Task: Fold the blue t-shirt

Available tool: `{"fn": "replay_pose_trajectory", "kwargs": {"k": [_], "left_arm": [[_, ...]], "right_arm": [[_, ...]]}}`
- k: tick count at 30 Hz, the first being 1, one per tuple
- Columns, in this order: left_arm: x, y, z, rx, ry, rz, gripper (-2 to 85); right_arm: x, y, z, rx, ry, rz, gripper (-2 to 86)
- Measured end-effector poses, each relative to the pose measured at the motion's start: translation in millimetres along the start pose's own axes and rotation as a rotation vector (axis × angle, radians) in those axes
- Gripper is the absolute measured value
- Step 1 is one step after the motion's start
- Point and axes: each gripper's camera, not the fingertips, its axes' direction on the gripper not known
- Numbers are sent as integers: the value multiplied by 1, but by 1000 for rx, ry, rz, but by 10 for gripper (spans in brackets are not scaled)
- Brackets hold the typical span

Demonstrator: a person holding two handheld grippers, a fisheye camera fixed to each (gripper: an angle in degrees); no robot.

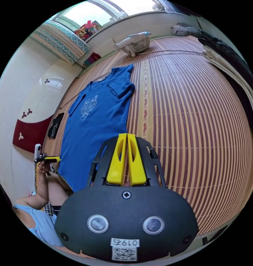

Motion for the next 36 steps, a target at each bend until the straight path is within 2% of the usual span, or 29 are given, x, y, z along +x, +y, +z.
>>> {"fn": "replay_pose_trajectory", "kwargs": {"k": [2, 5, 8, 13, 18, 28, 36], "left_arm": [[1, -1, 1, -2, -6, 5, 19], [3, -3, 3, -5, -16, 14, 20], [4, -4, 6, -7, -20, 21, 20], [5, -4, 8, -7, -26, 21, 21], [7, -4, 11, -10, -33, 24, 20], [10, -1, 17, -11, -38, 28, 19], [13, 3, 20, -10, -47, 35, 20]], "right_arm": [[-3, 4, -1, -6, 16, -4, 16], [-3, 12, -7, 7, -61, -6, 73], [-4, 22, -5, -4, -111, 1, 77], [-20, 31, 9, -89, -21, -45, 5], [-27, 39, 2, -65, 44, -37, -8], [-36, 56, 3, -63, 83, -17, 20], [-32, 94, 1, -113, -21, -13, 58]]}}
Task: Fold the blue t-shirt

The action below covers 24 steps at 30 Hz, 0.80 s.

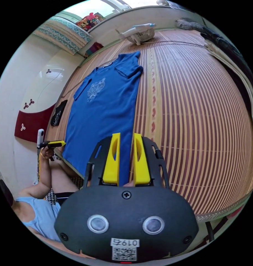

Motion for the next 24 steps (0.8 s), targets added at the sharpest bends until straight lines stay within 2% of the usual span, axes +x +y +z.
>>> {"fn": "replay_pose_trajectory", "kwargs": {"k": [2, 7, 15, 19, 24], "left_arm": [[2, 1, 2, 0, -2, 2, 19], [0, 6, 3, 3, 12, -4, 19], [-1, 14, 2, 9, 13, -3, 16], [-1, 20, 3, 15, 10, -4, 17], [-7, 26, 2, 25, 28, -24, 17]], "right_arm": [[0, 9, 3, -4, 36, 8, 6], [9, 21, -1, 47, 38, 55, -4], [4, 59, -17, 60, 48, 24, 52], [7, 92, -15, 4, 10, 13, 67], [11, 113, -13, 28, 25, 3, 4]]}}
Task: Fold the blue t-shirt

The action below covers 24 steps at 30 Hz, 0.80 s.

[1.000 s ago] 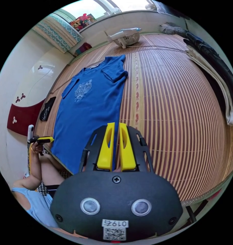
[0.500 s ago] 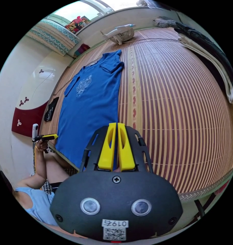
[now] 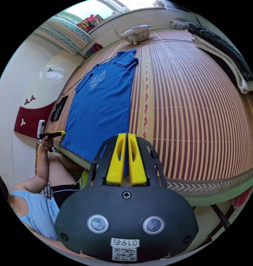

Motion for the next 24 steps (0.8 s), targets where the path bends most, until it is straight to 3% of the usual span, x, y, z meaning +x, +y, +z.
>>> {"fn": "replay_pose_trajectory", "kwargs": {"k": [7, 14, 24], "left_arm": [[-10, 11, -3, 8, 30, -15, 17], [-3, 34, -27, 46, 23, 38, 14], [-19, 70, -21, 1, 65, 25, 9]], "right_arm": [[15, 19, -7, 37, -27, 47, 0], [19, 52, -23, 52, -41, 42, 75], [44, 87, -27, 91, -140, 52, 68]]}}
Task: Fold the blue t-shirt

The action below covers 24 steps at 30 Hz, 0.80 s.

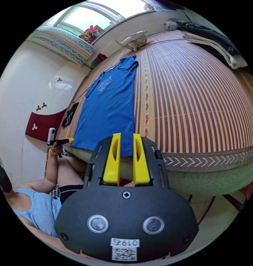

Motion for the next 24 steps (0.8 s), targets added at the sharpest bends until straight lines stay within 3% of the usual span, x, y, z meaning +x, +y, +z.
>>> {"fn": "replay_pose_trajectory", "kwargs": {"k": [4, 10, 18, 24], "left_arm": [[-6, 6, 5, -9, -7, -13, 10], [-27, 17, -16, 18, -13, -64, 12], [-22, 43, -33, 45, -18, -64, 17], [-59, 80, -46, 117, 122, -185, 40]], "right_arm": [[1, 3, 3, -42, 55, -31, 8], [14, 13, -10, -11, 62, -30, -7], [38, 23, -31, 29, -17, -17, 27], [55, 27, -38, -9, -75, -9, 64]]}}
